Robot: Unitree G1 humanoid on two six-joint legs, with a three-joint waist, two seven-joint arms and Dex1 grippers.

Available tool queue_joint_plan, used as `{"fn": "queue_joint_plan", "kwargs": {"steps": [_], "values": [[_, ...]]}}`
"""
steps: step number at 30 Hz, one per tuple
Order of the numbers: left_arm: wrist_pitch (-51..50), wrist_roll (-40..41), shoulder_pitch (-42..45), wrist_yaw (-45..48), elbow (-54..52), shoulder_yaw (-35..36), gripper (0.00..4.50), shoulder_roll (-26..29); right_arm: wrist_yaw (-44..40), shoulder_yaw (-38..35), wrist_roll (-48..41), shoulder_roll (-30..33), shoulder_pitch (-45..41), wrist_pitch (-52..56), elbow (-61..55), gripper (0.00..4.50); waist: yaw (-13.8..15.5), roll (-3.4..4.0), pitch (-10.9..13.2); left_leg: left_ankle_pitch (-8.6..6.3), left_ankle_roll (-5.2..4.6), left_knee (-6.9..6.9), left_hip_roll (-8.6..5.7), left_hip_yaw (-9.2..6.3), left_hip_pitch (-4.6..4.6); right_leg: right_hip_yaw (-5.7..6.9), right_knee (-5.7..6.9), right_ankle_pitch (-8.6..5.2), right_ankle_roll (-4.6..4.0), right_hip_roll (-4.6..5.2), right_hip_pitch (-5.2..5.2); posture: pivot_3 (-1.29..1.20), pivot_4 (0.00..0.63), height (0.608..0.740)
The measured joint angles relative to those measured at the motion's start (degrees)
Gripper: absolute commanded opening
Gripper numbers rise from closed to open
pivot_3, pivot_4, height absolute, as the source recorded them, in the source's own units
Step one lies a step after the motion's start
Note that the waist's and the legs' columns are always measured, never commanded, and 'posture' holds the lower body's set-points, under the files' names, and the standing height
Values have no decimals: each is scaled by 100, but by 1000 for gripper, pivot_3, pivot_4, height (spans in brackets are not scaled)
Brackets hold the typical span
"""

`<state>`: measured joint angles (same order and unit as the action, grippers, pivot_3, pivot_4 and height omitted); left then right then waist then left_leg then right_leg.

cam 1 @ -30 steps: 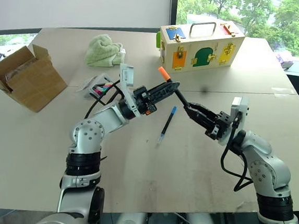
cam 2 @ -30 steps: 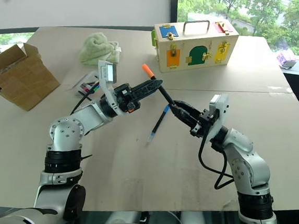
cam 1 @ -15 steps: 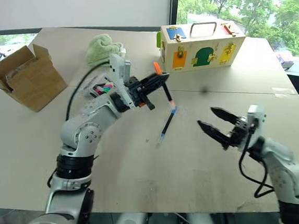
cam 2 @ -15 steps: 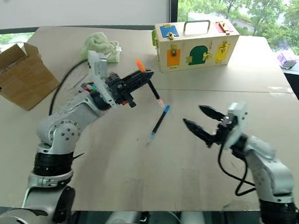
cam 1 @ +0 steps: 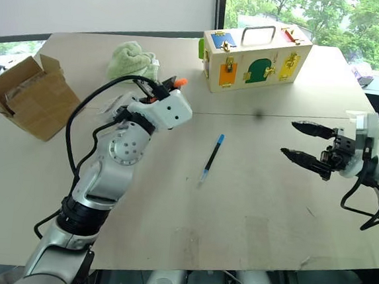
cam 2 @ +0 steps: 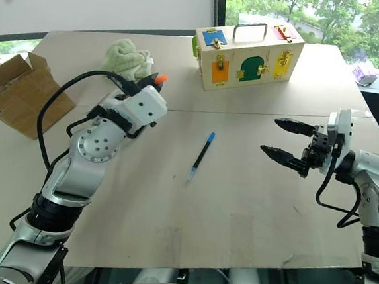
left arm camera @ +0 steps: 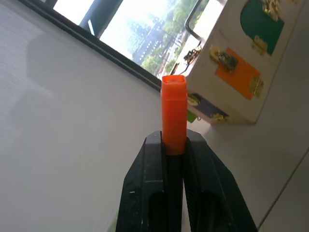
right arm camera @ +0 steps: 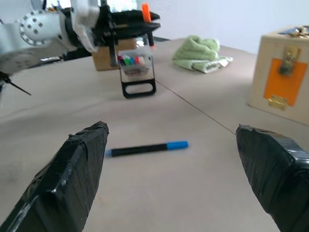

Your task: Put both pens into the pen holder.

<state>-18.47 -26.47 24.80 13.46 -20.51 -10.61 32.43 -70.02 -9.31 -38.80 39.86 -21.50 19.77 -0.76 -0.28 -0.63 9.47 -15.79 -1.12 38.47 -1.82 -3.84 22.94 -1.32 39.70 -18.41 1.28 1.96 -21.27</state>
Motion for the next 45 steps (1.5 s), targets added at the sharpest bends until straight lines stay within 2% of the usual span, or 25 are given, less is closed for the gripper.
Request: {"fn": "queue_joint_plan", "kwargs": {"steps": [5,11,22,27,35,45], "values": [[-102,-345,-531,183,-595,109,0,127,-149,63,-20,-56,-87,120,41,4489,11,-1,0,0,0,-6,3,9,3,-9,0,0,0,1,-9,0,150,740],[-210,-537,-725,272,-593,449,0,221,-225,168,-10,-213,-165,124,173,4489,12,0,1,-12,-21,-3,3,10,2,-9,12,0,0,2,-12,0,150,740],[399,-475,-732,276,42,621,0,389,27,158,63,-567,-365,-58,199,4489,9,-1,1,-1,-1,-4,3,18,5,-16,12,0,0,2,-22,0,150,740],[652,-474,-708,276,99,619,0,349,98,133,88,-565,-364,-151,206,4489,10,0,1,-1,-2,-4,3,18,6,-15,13,0,0,2,-23,0,150,740],[712,-501,-565,334,96,384,0,-62,87,132,119,-515,-333,-168,210,4489,-7,-1,0,-1,-2,-4,4,23,6,-20,15,0,0,0,-24,0,150,740],[705,-553,-819,280,140,584,0,7,67,128,191,-429,-288,-228,334,4489,-31,0,0,-4,-7,-4,5,25,5,-22,18,0,0,0,-26,0,150,740]]}}
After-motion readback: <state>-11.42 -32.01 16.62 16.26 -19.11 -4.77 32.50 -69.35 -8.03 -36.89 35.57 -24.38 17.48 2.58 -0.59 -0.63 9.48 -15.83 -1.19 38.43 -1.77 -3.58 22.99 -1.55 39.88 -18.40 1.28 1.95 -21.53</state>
